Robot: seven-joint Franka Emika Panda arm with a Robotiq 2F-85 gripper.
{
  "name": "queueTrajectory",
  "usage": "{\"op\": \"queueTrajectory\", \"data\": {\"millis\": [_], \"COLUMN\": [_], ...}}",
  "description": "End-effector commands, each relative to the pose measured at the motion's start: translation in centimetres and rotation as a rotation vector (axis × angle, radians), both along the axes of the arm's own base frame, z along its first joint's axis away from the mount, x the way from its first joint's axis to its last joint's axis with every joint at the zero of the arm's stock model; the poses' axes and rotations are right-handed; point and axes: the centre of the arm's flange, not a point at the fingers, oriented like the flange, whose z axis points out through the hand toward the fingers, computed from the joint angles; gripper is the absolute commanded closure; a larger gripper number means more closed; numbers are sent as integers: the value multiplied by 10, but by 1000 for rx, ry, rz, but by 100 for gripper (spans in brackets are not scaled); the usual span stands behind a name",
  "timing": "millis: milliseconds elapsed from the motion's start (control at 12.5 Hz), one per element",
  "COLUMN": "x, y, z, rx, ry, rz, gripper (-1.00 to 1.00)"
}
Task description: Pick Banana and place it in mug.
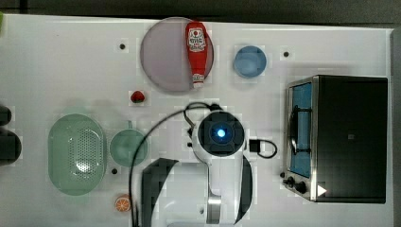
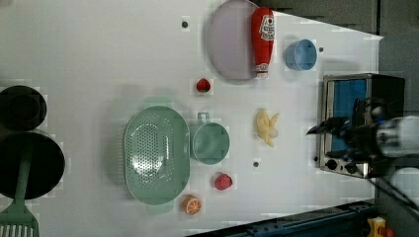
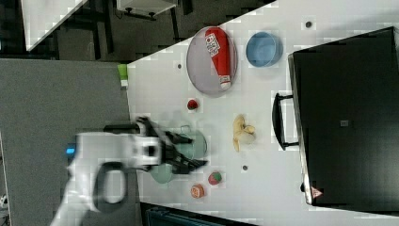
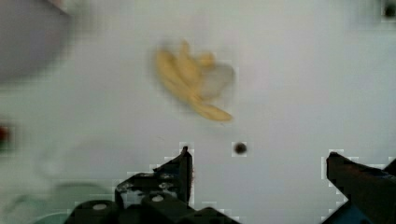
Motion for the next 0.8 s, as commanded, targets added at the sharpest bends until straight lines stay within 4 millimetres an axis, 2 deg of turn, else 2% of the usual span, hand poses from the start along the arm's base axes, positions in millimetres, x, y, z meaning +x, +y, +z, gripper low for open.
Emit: {"op": "queueTrajectory", "data": {"millis": [80, 480, 800], "x": [3, 9, 17], "y": [-7, -23, -26], "z": [-5, -79, -139], "rx": [16, 72, 58], "ry": [-114, -83, -120], "rz": [101, 479, 542], "gripper": [-100, -100, -100]}}
